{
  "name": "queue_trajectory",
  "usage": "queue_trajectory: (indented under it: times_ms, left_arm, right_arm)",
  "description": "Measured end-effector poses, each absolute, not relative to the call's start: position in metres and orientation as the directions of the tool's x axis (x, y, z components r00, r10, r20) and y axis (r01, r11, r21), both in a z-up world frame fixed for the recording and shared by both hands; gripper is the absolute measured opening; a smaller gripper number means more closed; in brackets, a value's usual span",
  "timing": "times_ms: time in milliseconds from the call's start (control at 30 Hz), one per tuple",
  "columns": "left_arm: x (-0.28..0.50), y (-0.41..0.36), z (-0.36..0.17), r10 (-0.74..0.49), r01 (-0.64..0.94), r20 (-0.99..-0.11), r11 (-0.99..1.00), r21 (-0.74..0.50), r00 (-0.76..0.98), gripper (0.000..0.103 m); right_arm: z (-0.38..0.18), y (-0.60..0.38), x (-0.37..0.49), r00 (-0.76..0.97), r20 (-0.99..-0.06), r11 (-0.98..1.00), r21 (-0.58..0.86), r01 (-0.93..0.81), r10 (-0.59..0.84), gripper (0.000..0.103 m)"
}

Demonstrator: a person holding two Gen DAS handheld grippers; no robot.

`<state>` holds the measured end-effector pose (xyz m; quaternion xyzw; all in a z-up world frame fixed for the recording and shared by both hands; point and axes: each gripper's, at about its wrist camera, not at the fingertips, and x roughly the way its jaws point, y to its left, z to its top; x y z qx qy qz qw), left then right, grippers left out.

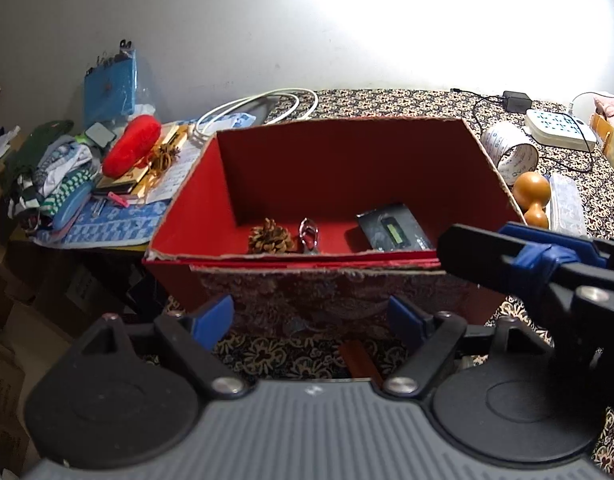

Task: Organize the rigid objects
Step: 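Withdraw the right tool from the box toward the clear tape roll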

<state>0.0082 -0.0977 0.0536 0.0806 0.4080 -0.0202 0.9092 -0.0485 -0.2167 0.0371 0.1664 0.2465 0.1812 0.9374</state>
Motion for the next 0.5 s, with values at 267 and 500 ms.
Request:
queue_trajectory:
  times_ms: [267, 500]
  left_arm:
    - [-0.002, -0.1, 0.038, 0.018, 0.127, -0.767, 0.983, 0.129, 0.642, 0.083]
    - [-0.013, -0.088, 0.02, -0.089, 0.197, -0.785, 0.979, 0.044, 0.613, 0.083]
  right_arm:
    - [0.025, -0.224, -0.058, 0.806, -0.404, 0.867, 0.431, -0.249, 0.432, 0.024]
    - [0.002, -0.228, -0.067, 0.802, -0.437, 0.879, 0.425, -0.214, 0.407, 0.025]
